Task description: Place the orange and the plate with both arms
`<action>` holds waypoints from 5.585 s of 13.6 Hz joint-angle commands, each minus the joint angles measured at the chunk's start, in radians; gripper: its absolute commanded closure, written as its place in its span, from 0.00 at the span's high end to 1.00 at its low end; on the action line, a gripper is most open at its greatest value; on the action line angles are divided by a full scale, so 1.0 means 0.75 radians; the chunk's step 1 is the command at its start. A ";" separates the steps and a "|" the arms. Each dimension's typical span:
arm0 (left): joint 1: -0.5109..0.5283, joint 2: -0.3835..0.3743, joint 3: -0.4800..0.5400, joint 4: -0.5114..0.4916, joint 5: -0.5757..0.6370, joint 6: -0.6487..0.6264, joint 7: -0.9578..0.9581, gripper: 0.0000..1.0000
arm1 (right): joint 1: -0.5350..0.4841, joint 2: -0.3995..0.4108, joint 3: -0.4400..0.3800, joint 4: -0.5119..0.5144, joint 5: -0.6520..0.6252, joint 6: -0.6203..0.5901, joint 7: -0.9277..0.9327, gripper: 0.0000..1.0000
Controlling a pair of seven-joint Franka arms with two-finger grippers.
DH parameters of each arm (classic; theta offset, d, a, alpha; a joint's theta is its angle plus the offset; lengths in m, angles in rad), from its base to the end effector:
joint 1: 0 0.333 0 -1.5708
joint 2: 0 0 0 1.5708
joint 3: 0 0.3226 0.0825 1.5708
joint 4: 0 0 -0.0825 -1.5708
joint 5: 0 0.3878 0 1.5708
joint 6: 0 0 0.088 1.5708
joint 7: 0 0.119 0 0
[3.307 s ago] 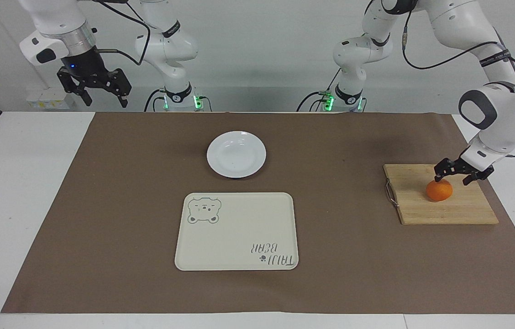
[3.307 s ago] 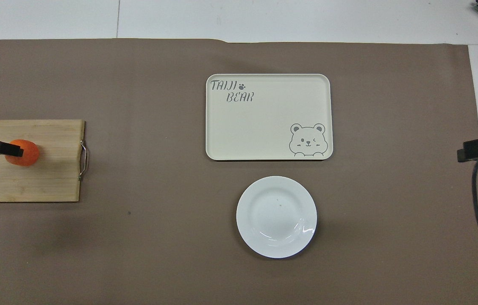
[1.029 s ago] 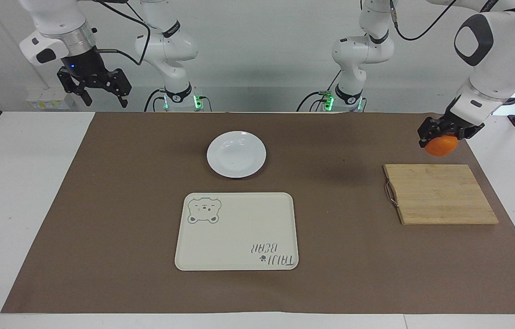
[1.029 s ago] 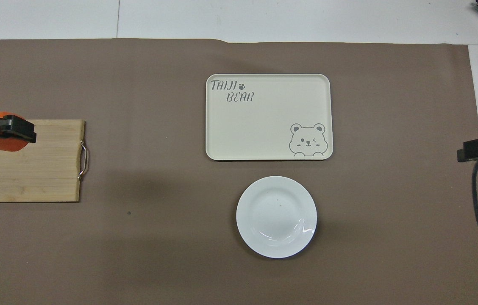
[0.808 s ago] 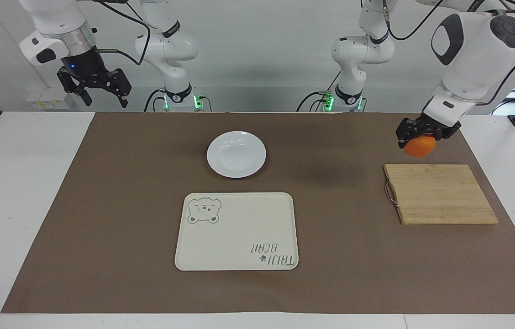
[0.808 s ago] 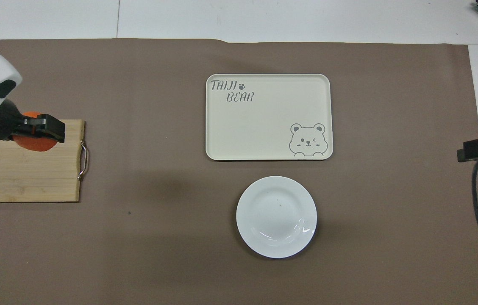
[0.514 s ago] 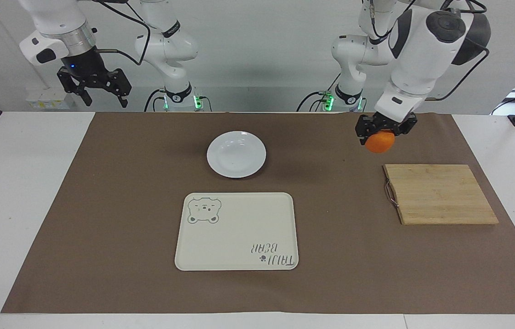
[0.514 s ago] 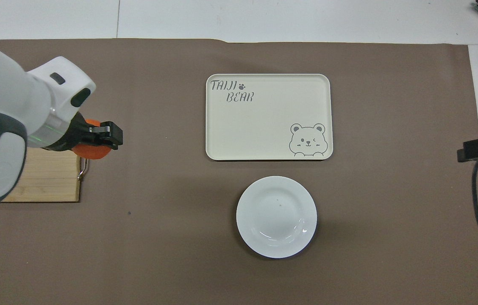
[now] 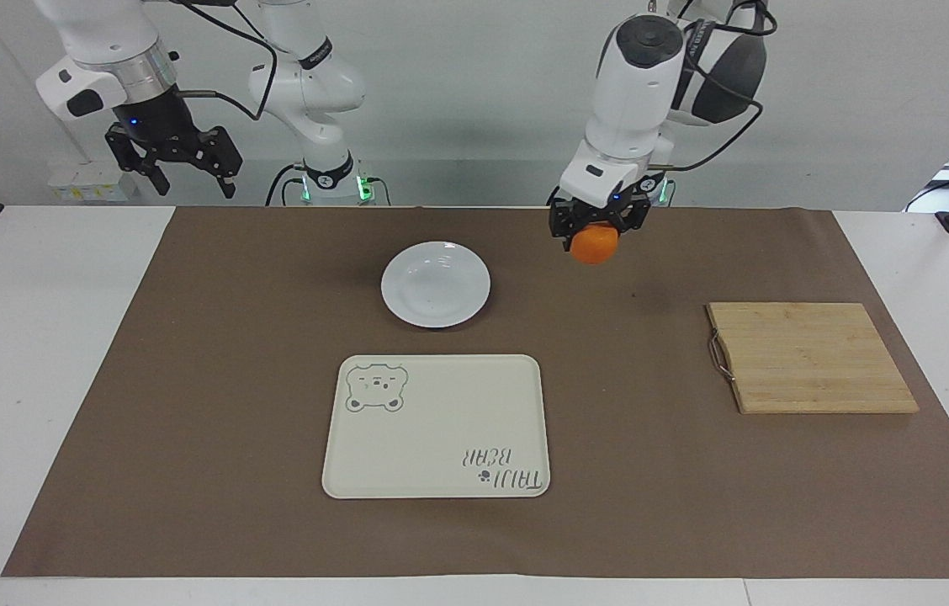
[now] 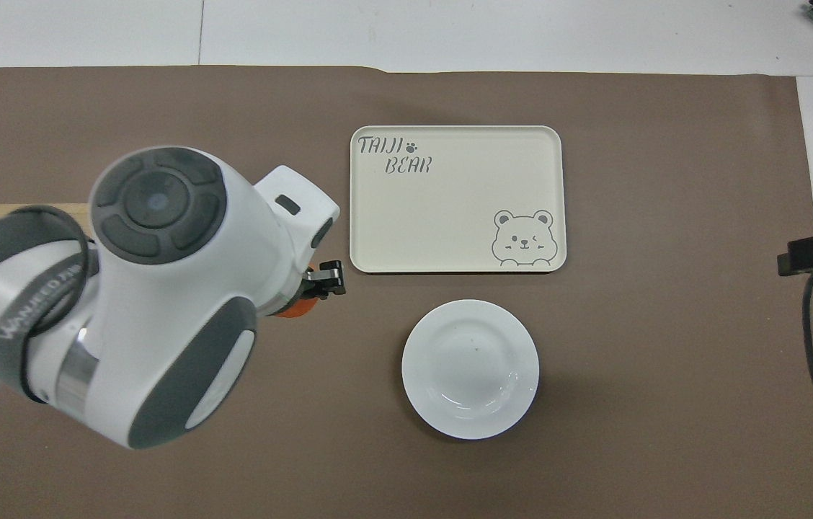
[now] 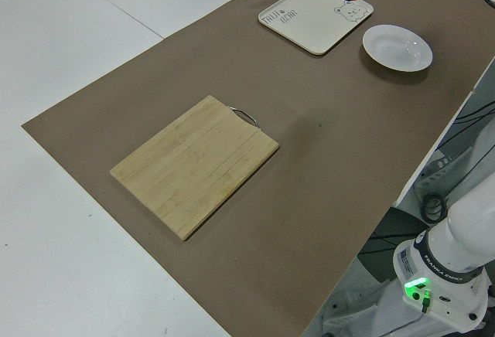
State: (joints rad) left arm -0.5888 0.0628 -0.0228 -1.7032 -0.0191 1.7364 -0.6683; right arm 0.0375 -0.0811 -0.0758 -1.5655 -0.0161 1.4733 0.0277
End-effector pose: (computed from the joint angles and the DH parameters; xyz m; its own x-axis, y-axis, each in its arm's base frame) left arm 0.4768 -0.3364 0.5340 0.9976 0.0601 -0.0357 0.0601 -0.9982 -0.0025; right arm 0.5215 -0.0239 0.6568 0.9977 -0.0672 -0.0110 -0.0671 -0.9977 0.0102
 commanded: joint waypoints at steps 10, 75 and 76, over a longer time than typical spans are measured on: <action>-0.442 0.270 0.024 -0.196 0.021 0.562 -0.459 0.00 | -0.001 0.004 -0.007 0.009 0.021 -0.001 0.004 1.00; 0.691 -0.053 0.065 0.215 0.023 -0.268 0.981 1.00 | 0.163 0.235 0.007 -0.745 0.989 0.750 -0.254 1.00; 0.691 -0.053 0.065 0.215 0.023 -0.268 0.981 1.00 | 0.159 0.205 0.007 -0.792 0.991 0.742 -0.294 1.00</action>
State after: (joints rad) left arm -0.0729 0.0387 0.0277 -1.5302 -0.0195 1.5375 0.0589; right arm 0.1643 0.1539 -0.0717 -2.0619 0.6911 2.0164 -0.1353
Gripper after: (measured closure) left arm 0.000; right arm 0.000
